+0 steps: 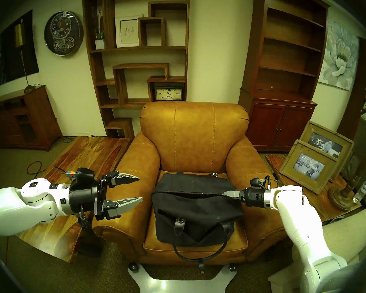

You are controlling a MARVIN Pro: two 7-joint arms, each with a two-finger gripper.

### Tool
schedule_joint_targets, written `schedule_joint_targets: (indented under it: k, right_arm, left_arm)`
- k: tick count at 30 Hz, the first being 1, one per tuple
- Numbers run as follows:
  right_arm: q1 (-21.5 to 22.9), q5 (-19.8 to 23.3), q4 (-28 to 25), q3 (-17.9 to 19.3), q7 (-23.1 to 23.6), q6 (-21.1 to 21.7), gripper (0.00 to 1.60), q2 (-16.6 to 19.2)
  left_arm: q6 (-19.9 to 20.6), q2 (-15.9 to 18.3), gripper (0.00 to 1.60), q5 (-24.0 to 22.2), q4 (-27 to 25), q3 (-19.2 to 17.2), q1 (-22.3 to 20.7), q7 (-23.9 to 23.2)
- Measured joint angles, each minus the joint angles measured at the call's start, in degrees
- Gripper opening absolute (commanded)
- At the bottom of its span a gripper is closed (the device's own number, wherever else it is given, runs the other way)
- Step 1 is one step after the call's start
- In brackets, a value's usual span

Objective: Open a bag with a zipper

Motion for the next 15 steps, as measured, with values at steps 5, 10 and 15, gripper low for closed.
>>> schedule_joint_targets:
  k: [5,10,15]
  right_arm:
    - [0.16,-0.07,0.55,0.09,-0.11,-0.25,0.78,-0.23]
    - [0.35,-0.18,1.05,0.17,-0.53,-0.51,0.78,-0.58]
    - [0.53,-0.29,1.58,0.26,-1.05,-0.82,0.66,-0.90]
  left_arm:
    - [-0.04,0.05,1.60,-0.03,-0.01,0.00,0.02,0.01]
    - [-0.08,0.09,1.60,-0.05,-0.02,0.00,0.03,0.03]
    - [-0.10,0.12,1.60,-0.07,-0.02,0.01,0.04,0.05]
